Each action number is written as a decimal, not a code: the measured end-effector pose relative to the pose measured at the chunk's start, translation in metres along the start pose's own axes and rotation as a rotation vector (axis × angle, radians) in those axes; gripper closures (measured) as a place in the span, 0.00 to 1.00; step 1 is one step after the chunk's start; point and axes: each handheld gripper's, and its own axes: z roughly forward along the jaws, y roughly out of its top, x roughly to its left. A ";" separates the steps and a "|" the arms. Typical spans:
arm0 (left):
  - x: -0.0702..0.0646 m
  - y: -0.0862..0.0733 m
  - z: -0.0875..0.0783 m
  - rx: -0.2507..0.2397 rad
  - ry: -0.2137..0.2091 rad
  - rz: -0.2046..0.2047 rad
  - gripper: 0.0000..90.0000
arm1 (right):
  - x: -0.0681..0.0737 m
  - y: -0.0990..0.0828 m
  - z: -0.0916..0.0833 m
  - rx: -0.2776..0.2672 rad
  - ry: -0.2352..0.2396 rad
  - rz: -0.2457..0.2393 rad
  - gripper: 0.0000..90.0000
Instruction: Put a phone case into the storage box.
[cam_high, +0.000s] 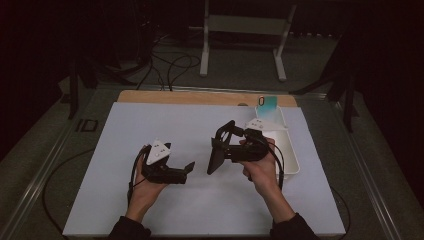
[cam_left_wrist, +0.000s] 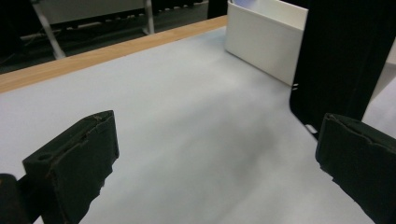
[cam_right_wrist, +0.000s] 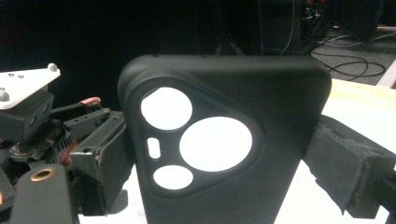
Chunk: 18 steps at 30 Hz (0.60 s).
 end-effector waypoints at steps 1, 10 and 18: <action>0.003 -0.003 -0.002 -0.014 0.011 -0.001 0.00 | 0.000 0.000 0.000 0.000 -0.001 0.000 0.15; 0.017 -0.018 -0.015 -0.031 0.024 -0.013 0.00 | -0.001 0.000 -0.001 0.001 -0.007 -0.005 0.15; 0.028 -0.033 -0.028 -0.047 0.046 -0.006 0.00 | -0.002 0.000 -0.002 0.005 -0.014 -0.007 0.15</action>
